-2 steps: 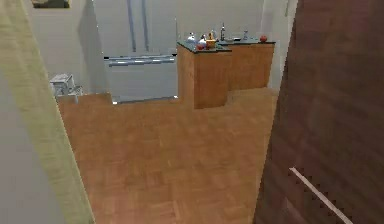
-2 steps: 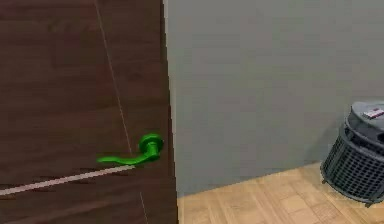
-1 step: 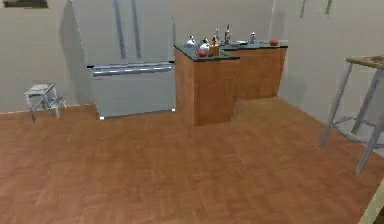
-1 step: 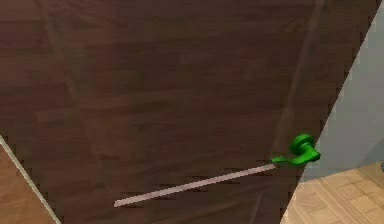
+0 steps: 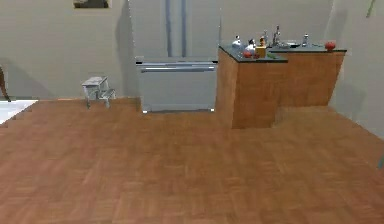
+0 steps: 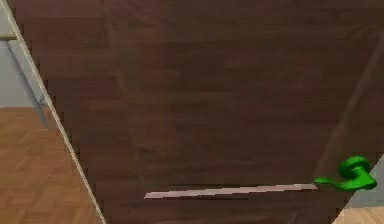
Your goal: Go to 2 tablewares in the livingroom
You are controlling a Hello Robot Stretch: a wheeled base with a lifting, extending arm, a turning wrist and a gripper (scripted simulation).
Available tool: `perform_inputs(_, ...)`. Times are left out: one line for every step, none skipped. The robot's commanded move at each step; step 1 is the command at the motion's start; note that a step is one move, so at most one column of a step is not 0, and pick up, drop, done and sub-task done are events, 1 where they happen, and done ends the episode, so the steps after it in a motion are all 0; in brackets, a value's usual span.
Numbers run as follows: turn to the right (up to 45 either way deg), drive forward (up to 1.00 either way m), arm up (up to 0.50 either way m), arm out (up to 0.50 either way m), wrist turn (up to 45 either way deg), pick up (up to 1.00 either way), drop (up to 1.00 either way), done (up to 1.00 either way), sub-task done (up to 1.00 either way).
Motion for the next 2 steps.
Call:
perform_inputs(0.0, 0.75, 0.00, 0.00, 0.0, 0.00, 0.00, 0.00, 0.00)
perform_inputs(-45.0, 0.00, 0.00, 0.00, 0.0, 0.00, 0.00, 0.00, 0.00)
